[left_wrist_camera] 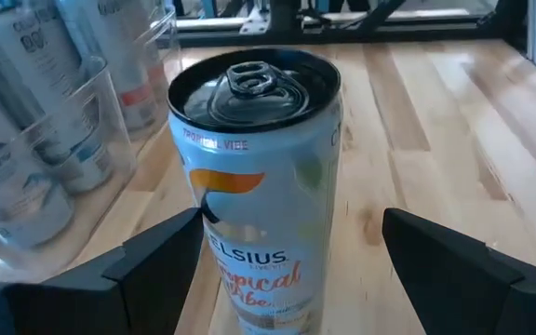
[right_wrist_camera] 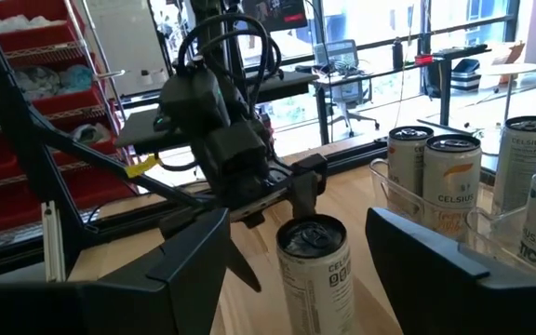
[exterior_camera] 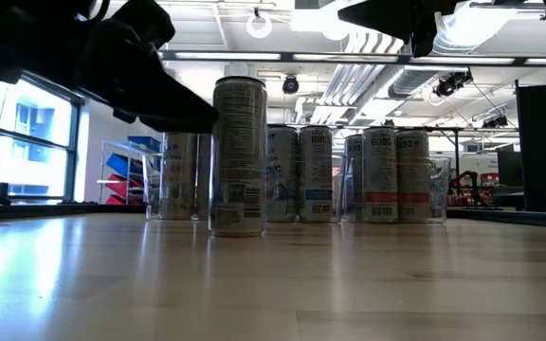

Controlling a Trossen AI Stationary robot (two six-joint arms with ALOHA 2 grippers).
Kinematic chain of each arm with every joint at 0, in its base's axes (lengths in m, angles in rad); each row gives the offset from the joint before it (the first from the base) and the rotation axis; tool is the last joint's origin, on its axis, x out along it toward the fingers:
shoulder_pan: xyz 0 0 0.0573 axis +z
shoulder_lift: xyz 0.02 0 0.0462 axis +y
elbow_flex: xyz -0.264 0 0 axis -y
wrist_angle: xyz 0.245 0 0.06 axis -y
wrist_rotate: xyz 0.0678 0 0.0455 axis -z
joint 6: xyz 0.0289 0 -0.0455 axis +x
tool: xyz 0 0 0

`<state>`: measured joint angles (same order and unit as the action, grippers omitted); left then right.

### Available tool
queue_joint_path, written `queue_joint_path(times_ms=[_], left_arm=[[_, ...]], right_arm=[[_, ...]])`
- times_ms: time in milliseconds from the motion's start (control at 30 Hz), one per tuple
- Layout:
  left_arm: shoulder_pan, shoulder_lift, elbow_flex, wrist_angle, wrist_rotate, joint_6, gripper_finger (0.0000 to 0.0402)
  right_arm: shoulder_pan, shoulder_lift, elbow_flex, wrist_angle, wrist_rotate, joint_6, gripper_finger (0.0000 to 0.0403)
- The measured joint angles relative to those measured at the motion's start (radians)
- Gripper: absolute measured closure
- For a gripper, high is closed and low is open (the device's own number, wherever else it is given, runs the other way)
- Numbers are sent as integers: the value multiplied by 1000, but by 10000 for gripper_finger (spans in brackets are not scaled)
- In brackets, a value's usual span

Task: Sort soda cans
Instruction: Put the white-yellow soda can into the top left transparent bin

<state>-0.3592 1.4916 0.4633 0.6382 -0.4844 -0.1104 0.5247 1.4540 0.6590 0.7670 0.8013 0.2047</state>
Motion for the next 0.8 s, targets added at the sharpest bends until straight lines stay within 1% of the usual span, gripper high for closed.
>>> queue_joint_path(times_ms=[200,333,600,733,800], left_arm=[[0,26,1,146,1,72,75],[4,35,4,201,3,124,75],[49,39,8,198,12,149,75],[75,39,8,195,93,196,75],[87,39,8,191,113,207,75]], right_arm=[[0,0,0,-2,0,2,155],[0,0,0,-2,0,5,155],[0,0,0,0,0,8,155],[0,0,0,0,0,8,155],[0,0,0,0,0,8,155]])
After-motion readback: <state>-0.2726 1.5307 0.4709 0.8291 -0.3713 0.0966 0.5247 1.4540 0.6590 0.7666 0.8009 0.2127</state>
